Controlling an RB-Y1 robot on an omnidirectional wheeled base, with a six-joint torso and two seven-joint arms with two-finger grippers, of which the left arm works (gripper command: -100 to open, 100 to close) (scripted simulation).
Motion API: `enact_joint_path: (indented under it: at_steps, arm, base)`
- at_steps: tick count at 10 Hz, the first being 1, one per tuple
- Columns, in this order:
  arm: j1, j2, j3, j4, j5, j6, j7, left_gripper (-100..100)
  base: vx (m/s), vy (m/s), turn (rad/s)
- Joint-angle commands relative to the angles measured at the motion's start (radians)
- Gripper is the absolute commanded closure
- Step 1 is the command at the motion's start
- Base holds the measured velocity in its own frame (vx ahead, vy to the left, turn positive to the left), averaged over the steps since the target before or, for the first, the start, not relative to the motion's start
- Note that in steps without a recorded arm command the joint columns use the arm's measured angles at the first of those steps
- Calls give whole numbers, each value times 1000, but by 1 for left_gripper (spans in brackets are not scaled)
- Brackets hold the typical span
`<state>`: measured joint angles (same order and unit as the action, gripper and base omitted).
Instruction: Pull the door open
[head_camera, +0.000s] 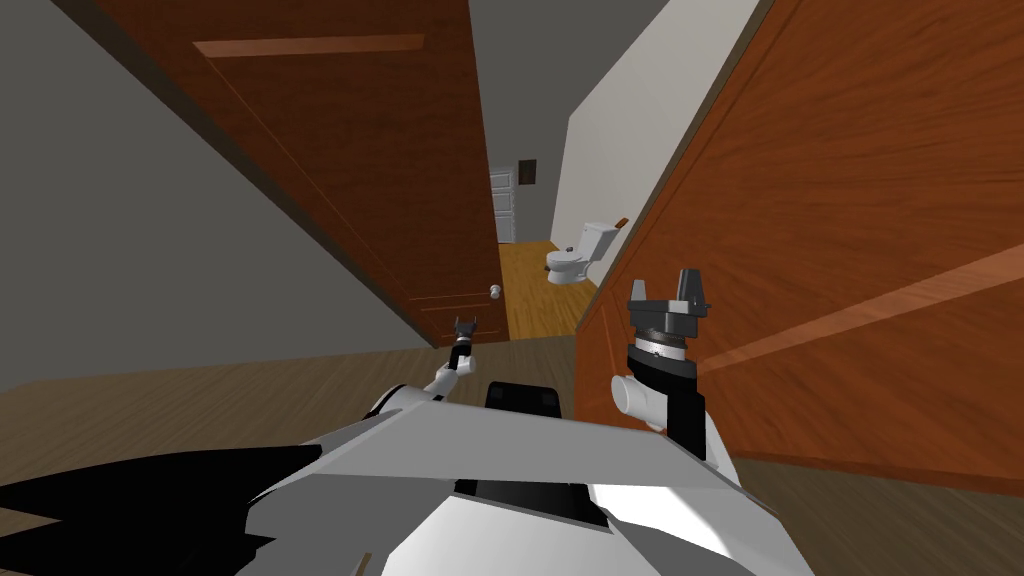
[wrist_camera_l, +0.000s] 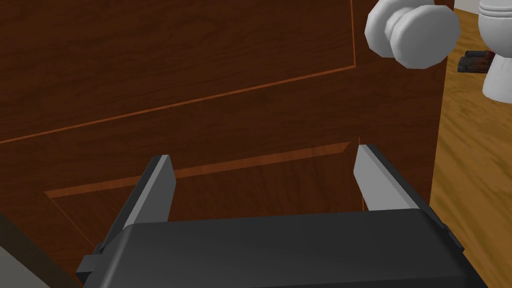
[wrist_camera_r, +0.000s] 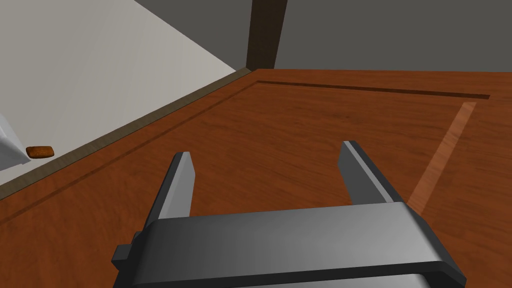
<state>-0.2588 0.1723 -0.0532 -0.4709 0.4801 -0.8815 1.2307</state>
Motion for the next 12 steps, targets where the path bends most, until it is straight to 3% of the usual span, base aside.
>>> enact_joint_path:
  at_steps: [1, 2, 3, 4, 5, 8, 10, 11, 12]
  arm:
    - [-10, 34, 0, 23, 1, -4, 6, -100]
    - [-10, 34, 0, 23, 1, -4, 6, -100]
    - [-10, 60, 2, 24, 3, 0, 12, -100]
    - [-12, 55, 4, 24, 5, 1, 22, -100]
    - [-13, 43, 5, 23, 6, 1, 28, -100]
    - [-16, -17, 7, 20, 11, -2, 47, -100]
    - [-16, -17, 7, 20, 11, -2, 47, -100]
    - [-17, -51, 8, 18, 14, -4, 55, -100]
    - [-17, -51, 8, -2, 14, -4, 55, -100]
  base:
    - [-43, -5, 30]
    - [-29, 1, 10]
    - [16, 8, -43]
    - [127, -2, -146]
    - [156, 19, -117]
    - [170, 21, -120]
    - [98, 16, -3]
    - [102, 17, -73]
    - [122, 9, -49]
